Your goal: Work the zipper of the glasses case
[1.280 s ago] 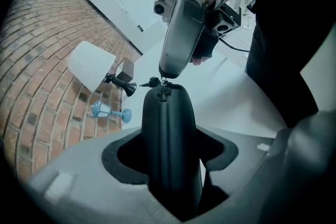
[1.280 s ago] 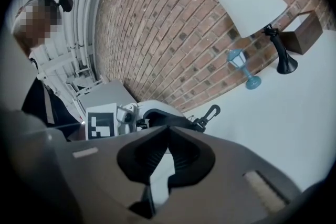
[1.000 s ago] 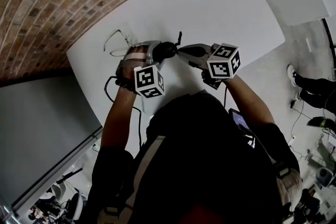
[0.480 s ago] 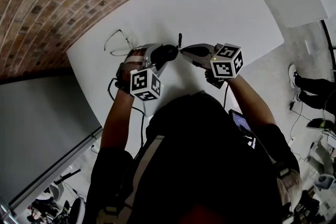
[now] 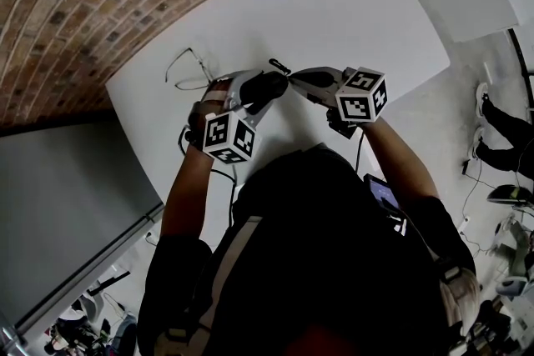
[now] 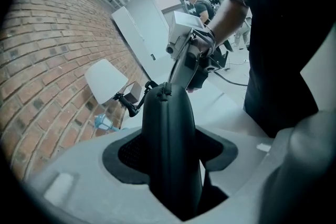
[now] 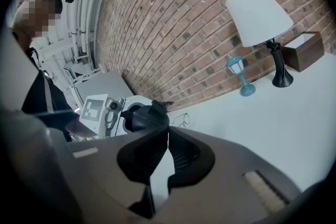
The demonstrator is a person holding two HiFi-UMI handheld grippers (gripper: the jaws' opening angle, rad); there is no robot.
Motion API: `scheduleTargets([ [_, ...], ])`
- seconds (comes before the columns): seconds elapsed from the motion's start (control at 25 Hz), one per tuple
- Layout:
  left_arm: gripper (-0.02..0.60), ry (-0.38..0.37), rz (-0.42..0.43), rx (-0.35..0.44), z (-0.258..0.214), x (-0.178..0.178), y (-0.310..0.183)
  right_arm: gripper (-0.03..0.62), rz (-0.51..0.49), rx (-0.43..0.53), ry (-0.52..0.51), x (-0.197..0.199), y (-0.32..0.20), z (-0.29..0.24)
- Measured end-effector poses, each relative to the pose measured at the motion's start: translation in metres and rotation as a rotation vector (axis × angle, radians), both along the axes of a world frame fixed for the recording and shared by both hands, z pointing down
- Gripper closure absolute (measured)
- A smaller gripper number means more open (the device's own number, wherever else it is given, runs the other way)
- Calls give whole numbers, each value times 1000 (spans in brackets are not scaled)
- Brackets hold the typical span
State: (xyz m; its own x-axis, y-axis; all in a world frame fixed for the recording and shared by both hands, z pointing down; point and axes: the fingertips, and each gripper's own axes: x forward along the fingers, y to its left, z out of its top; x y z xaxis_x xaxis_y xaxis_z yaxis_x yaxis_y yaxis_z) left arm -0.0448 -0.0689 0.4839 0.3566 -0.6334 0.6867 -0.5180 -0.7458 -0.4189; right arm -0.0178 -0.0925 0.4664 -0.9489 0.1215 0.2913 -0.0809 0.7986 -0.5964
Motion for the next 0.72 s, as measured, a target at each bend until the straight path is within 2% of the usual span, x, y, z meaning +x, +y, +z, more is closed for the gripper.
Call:
scheduleTargets([
  [0.4, 316, 85, 6, 19, -10, 7, 1, 588, -8, -9, -3, -2, 3, 0],
  [0.6, 316, 226, 7, 46, -22, 13, 3, 588, -25, -50, -37, -4, 6, -5],
  [0.72, 314, 300, -7, 19, -20, 12, 5, 588, -28, -26, -25, -5, 9, -5],
])
